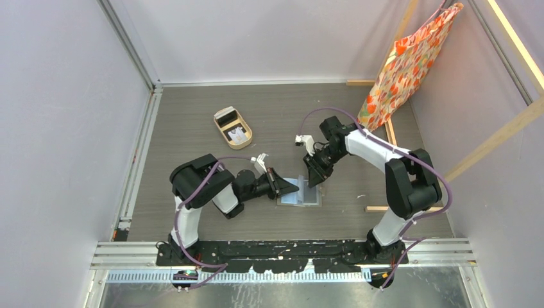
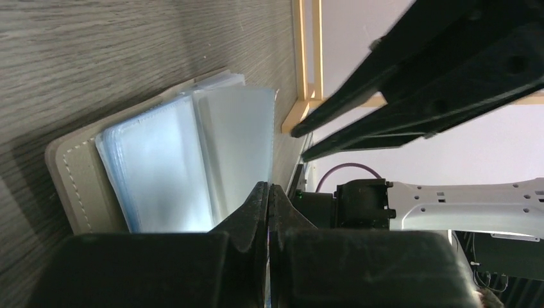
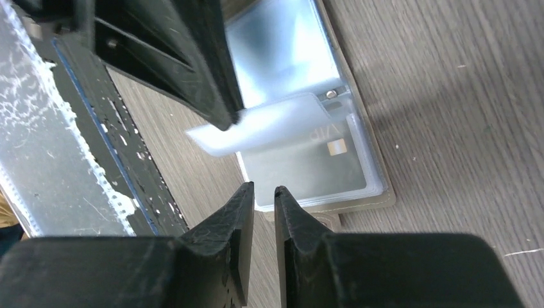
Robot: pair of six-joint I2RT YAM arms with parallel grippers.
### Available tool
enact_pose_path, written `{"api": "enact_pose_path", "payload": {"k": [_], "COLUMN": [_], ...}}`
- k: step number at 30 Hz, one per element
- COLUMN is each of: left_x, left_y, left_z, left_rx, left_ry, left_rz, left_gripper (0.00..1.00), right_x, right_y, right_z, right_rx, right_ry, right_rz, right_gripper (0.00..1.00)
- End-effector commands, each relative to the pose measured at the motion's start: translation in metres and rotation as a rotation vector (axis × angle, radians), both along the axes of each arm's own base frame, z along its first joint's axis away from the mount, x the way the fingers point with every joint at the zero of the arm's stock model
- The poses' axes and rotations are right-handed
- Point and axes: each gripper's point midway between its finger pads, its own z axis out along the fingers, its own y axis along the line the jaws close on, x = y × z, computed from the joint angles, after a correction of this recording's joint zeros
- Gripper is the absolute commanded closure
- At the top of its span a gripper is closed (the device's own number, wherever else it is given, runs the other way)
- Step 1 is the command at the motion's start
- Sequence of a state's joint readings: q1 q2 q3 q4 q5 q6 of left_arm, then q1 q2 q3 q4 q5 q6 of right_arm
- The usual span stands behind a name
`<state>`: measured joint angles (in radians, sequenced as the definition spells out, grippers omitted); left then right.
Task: Put the credit cards into the card holder
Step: Turn over the card slot in the card holder.
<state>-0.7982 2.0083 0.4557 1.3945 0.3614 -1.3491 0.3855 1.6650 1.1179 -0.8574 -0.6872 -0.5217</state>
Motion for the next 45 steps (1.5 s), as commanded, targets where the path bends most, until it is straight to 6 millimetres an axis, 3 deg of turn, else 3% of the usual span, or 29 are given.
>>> {"api": "enact_pose_path", "payload": {"k": [1,9,11,16,24,28,32,39,42,45], "left_x": [0.004,0.002,0.003,0.002,0.000,0.000,0.002,0.015,0.022,0.034], "left_y": [0.008,0.023,0.029,0.038,0.066,0.089,0.108,0.142,0.153,0.165], "left_z": [0.023,0.006,0.000,-0.007,-0.003,0.017,0.050,0.112,0.133,0.137], "left_rx": [-0.029,0.049,0.074,0.158,0.363,0.445,0.511,0.615,0.678,0.779], "left_ry": [-0.085,-0.043,-0.015,0.023,-0.026,-0.112,-0.285,-0.571,-0.647,-0.661], "left_rz": [0.040,0.092,0.121,0.148,0.189,0.231,0.248,0.335,0.345,0.328], "left_gripper": [1.00,0.99,0.97,0.81,0.76,0.76,0.74,0.27,0.18,0.13], "right_x": [0.000,0.003,0.003,0.004,0.004,0.002,-0.001,-0.008,-0.008,-0.010], "right_y": [-0.007,-0.018,-0.017,-0.015,-0.010,-0.004,0.004,0.007,0.002,-0.004], "right_z": [-0.017,-0.050,-0.049,-0.041,-0.027,-0.012,0.007,0.047,0.067,0.079], "right_rx": [-0.068,-0.225,-0.227,-0.204,-0.164,-0.118,-0.040,0.060,0.095,0.125], "right_ry": [-0.003,0.060,0.058,0.046,0.021,-0.001,-0.023,-0.137,-0.222,-0.265], "right_rz": [0.035,0.021,0.021,0.023,0.030,0.041,0.055,0.110,0.121,0.124], "right_gripper": [0.77,0.78,0.78,0.77,0.77,0.76,0.75,0.74,0.73,0.72]}}
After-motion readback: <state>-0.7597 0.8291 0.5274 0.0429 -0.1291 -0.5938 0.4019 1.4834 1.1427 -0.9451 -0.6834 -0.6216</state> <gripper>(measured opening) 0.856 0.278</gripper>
